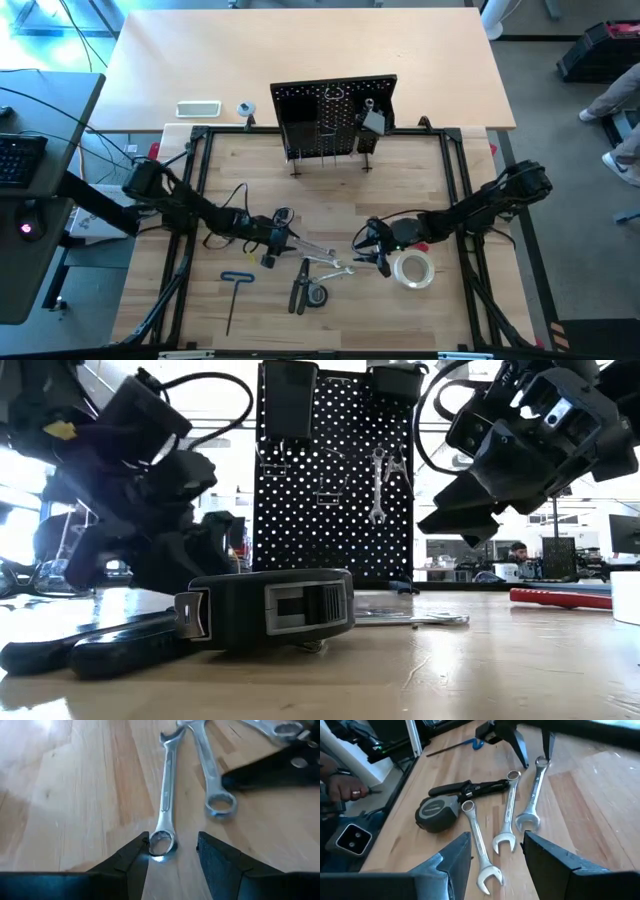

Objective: Hang tools onto peg board
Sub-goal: Hang the top silver wrench on the pegboard

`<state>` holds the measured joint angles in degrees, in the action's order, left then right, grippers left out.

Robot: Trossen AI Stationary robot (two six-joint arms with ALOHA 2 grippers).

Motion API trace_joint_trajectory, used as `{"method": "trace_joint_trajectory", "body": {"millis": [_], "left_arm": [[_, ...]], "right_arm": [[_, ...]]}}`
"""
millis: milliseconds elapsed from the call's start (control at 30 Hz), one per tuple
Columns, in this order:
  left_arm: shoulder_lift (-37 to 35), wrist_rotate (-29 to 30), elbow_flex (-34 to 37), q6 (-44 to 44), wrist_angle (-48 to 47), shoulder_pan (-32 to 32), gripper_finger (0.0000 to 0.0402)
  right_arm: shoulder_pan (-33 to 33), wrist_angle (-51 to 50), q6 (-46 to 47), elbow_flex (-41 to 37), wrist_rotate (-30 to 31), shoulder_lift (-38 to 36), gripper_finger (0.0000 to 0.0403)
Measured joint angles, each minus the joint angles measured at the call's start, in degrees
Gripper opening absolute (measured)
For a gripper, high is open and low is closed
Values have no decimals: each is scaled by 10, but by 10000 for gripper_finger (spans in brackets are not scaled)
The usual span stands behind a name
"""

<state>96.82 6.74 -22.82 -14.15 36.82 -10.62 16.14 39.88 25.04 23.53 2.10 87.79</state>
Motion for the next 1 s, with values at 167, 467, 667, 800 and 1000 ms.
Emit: {"method": "trace_joint_trajectory", "body": {"millis": [167,467,667,800,1000], "left_arm": [[32,-2,-1,12,36,17,161],[53,-17,-1,7,44,31,138],[53,-15,-1,4,45,32,83],[54,-23,-1,-1,45,32,56],[55,-31,0,0,45,32,35]], "right_arm": [[6,3,0,0,26,0,174],[8,6,0,0,68,0,174],[8,2,15,9,65,0,174],[13,-33,-13,36,52,4,174],[19,-86,-20,103,65,74,179]]}}
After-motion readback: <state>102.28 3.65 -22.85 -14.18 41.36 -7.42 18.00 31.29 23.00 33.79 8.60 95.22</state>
